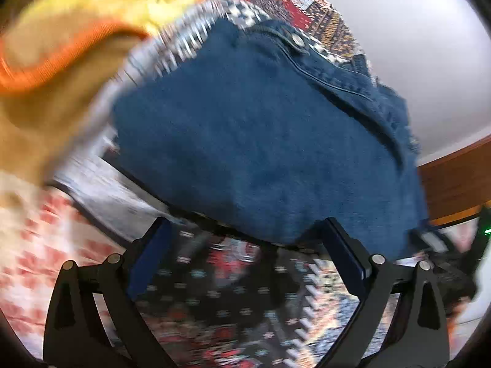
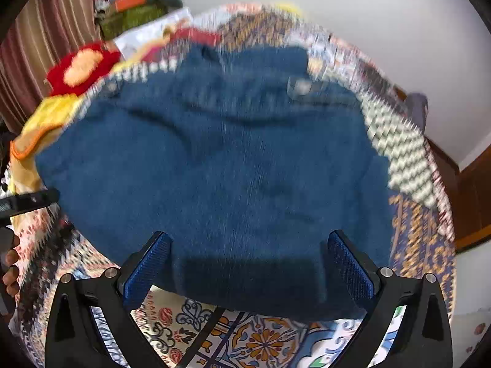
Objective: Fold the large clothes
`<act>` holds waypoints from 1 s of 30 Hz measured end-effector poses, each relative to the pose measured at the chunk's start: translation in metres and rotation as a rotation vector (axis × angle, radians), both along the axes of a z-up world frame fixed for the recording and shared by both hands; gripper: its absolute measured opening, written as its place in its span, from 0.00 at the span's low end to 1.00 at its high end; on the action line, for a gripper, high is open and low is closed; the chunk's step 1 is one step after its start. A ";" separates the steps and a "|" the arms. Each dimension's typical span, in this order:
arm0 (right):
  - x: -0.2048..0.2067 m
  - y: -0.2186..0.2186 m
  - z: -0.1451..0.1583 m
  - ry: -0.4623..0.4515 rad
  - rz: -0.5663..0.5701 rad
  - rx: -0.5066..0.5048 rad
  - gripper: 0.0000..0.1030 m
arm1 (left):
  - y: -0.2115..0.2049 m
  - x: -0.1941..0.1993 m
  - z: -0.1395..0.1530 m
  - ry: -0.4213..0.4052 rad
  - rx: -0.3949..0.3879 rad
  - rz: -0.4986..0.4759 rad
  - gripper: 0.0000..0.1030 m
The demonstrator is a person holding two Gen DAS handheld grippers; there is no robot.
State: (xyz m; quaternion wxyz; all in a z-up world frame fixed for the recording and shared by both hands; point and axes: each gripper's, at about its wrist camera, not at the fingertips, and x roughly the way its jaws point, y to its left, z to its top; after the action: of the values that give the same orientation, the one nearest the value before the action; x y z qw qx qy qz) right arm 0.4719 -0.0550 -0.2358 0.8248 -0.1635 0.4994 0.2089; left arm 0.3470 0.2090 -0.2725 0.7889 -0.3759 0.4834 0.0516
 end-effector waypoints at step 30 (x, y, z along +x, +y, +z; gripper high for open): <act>0.003 -0.004 0.004 0.027 0.018 0.048 1.00 | 0.008 0.027 0.040 -0.163 0.186 0.303 0.21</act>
State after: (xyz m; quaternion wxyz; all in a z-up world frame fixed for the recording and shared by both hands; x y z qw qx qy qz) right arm 0.4747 -0.0593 -0.2318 0.8197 -0.1452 0.5038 0.2307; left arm 0.3741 0.2171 -0.2323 0.8400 -0.3727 0.3490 0.1837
